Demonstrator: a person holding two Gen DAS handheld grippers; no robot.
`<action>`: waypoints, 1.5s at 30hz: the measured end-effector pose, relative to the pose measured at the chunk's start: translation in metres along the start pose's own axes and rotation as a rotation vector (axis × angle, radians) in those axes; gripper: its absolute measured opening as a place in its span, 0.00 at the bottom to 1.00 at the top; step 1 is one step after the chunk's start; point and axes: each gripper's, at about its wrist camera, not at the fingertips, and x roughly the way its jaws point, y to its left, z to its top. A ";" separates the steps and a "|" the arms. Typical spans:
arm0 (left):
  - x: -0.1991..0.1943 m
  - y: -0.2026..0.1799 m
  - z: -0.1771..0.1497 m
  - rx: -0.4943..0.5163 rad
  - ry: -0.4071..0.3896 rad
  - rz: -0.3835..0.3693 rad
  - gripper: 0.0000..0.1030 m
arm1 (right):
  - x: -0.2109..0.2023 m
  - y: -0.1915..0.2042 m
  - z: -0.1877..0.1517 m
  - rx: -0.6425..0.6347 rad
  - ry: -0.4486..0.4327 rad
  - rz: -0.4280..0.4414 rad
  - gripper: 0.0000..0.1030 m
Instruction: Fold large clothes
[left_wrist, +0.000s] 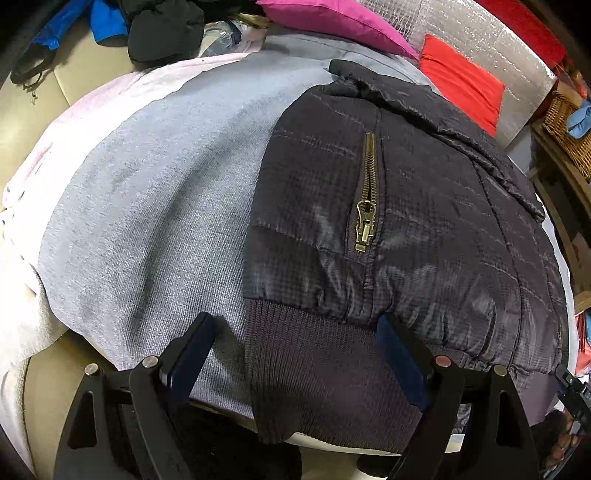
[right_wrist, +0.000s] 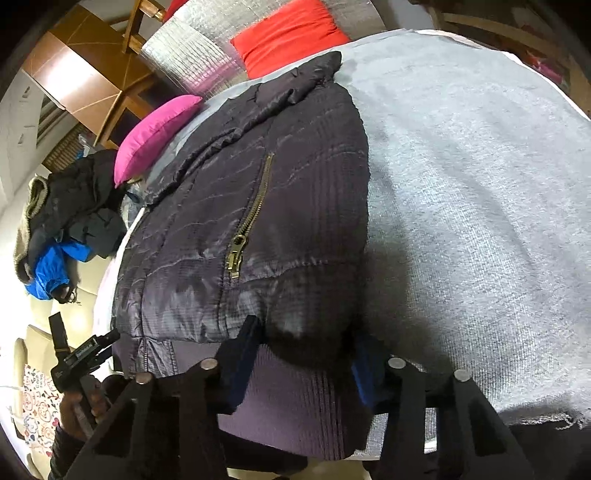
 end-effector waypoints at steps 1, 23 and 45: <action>0.001 0.001 0.000 0.000 -0.001 -0.003 0.86 | 0.000 0.000 0.000 0.002 -0.001 -0.003 0.47; -0.032 0.013 -0.004 0.019 0.007 -0.118 0.09 | -0.019 0.030 0.003 -0.088 0.007 -0.060 0.08; -0.019 0.023 -0.019 -0.031 0.075 -0.147 0.48 | -0.007 0.003 -0.001 0.040 0.023 0.038 0.72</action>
